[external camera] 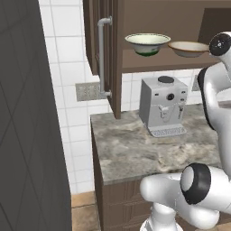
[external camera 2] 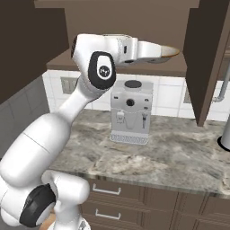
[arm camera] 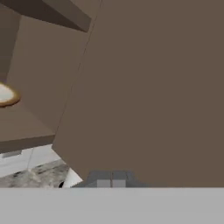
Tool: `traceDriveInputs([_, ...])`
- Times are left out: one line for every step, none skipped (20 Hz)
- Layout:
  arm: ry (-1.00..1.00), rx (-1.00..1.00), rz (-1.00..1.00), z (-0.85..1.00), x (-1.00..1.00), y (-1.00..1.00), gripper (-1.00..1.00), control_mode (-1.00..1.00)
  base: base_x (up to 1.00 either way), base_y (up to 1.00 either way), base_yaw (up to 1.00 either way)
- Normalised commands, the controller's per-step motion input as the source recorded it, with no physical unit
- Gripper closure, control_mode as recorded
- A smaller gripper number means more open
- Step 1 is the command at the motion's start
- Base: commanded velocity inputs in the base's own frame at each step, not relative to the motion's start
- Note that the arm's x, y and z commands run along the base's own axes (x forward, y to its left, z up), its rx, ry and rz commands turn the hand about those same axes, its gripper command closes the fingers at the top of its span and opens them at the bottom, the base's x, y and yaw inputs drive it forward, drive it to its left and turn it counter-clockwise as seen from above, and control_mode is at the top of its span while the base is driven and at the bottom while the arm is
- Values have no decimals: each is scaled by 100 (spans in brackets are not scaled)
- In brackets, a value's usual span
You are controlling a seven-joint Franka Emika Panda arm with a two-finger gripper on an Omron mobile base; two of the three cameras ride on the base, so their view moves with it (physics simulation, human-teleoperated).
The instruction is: Move the bowls from the cabinet to the plates on the dining table.
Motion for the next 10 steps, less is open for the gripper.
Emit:
traceDriveInputs([0, 0, 30, 0, 0, 31, 100, -100, 0, 0, 0])
traceDriveInputs([0, 0, 31, 0, 0, 32, 100, -100, 0, 0, 0])
traceDriveInputs([0, 0, 31, 0, 0, 32, 100, -100, 0, 0, 0])
traceDriveInputs([0, 0, 31, 0, 0, 32, 100, -100, 0, 0, 0])
traceDriveInputs([0, 0, 31, 0, 0, 32, 100, -100, 0, 0, 0])
traceDriveInputs([0, 0, 31, 0, 0, 32, 100, -100, 0, 0, 0])
traceDriveInputs([0, 0, 31, 0, 0, 32, 100, -100, 0, 0, 0])
traceDriveInputs([0, 0, 31, 0, 0, 32, 100, -100, 0, 0, 0])
traceDriveInputs([0, 0, 31, 0, 0, 32, 100, -100, 0, 0, 0])
traceDriveInputs([0, 0, 30, 0, 1, 33, 100, -100, 0, 0, 0])
